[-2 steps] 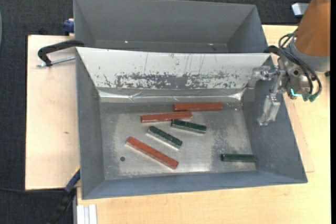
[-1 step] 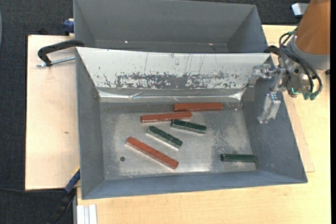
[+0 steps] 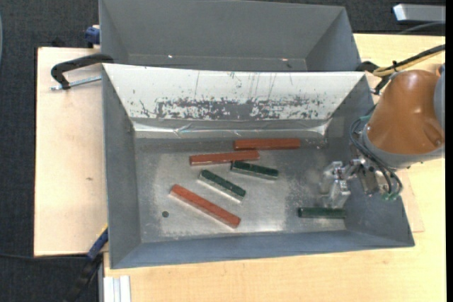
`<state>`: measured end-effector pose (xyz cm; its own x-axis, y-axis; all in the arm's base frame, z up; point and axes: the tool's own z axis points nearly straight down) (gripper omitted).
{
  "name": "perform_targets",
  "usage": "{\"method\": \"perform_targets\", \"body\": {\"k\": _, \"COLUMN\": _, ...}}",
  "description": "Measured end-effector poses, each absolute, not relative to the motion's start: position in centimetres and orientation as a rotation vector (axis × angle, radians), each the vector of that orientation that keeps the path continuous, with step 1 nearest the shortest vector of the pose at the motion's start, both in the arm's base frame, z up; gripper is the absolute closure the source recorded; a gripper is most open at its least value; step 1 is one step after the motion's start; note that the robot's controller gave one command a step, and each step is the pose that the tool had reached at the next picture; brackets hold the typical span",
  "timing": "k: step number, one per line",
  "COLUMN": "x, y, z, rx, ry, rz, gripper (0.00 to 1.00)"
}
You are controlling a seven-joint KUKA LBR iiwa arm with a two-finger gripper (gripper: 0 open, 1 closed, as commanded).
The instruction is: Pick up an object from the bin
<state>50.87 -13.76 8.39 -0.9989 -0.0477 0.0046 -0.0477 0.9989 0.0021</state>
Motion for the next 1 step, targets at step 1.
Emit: {"method": "perform_targets", "body": {"k": 1, "x": 51.1, "y": -13.73, "z": 8.78, "rx": 0.078, "ry": -3.143, "rz": 0.0, "gripper": 0.0}}
